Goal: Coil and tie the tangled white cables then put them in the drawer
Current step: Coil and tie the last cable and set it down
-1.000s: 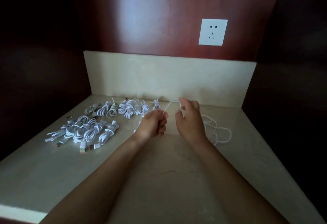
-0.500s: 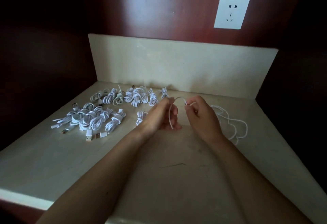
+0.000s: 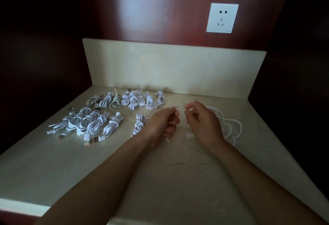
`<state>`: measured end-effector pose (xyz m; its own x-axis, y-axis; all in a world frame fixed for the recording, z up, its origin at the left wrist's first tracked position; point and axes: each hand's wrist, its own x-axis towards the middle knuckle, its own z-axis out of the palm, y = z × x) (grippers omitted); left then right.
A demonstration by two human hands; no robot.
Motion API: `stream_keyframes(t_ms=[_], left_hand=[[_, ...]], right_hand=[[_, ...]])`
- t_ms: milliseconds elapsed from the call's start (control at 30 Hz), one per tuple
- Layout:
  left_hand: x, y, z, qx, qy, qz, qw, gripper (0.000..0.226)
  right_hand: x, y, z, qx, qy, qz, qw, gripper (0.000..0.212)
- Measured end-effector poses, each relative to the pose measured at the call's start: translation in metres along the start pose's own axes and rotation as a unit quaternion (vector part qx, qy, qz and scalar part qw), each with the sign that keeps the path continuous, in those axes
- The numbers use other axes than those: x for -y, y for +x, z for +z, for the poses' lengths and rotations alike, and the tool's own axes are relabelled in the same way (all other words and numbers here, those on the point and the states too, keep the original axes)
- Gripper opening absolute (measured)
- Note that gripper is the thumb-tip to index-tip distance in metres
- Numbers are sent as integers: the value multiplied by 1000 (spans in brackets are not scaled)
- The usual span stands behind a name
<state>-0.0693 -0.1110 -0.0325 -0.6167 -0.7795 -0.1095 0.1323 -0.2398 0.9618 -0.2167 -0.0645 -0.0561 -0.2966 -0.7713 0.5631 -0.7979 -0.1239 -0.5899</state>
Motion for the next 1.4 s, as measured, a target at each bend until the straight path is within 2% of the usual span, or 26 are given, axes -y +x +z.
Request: stream_keyframes(t_ms=[133,267,367,467,567,700,833,933,1000,1033,1167,1333,1400], left_hand=[[2,0,3,-23,-40,1,999,30],[0,8,-1,-81,-186,1,979,27],[-2,12,-7,-81,-256,37,963,26],[-4,8,-10,-59,-307,55,948,26],[-6,7,-12,-90,-292,67,950,21],[-10,7,-17,-120,-236,82,961,19],[-14,6,-22,-110,-216,67,968,21],[-13,6,-21,-95,-210,35,972,27],[-13,6,-21,-77,-209,15,975,31],[-13,6,-21,-66,-207,9,976,33],[-12,8,-23,-36,-164,-22,985,49],[-7,10,-20,-61,-112,-22,992,43],[-6,10,-19,-76,-105,-21,991,43]], right_hand=[[1,-7,3,-15,43,6,999,2],[3,-10,3,-15,54,5,998,10],[6,-13,5,42,46,-12,998,16],[10,-15,7,88,47,-36,994,13],[12,-14,7,128,64,-29,989,12],[19,-13,5,166,108,-2,980,23],[27,-9,-9,185,243,100,947,47],[29,-8,-11,186,335,168,908,38],[28,-6,-8,178,424,216,861,30],[28,-5,-9,171,454,223,845,31],[28,-2,-14,133,501,225,825,31],[30,2,-21,123,574,257,768,21],[29,1,-22,130,561,264,773,23]])
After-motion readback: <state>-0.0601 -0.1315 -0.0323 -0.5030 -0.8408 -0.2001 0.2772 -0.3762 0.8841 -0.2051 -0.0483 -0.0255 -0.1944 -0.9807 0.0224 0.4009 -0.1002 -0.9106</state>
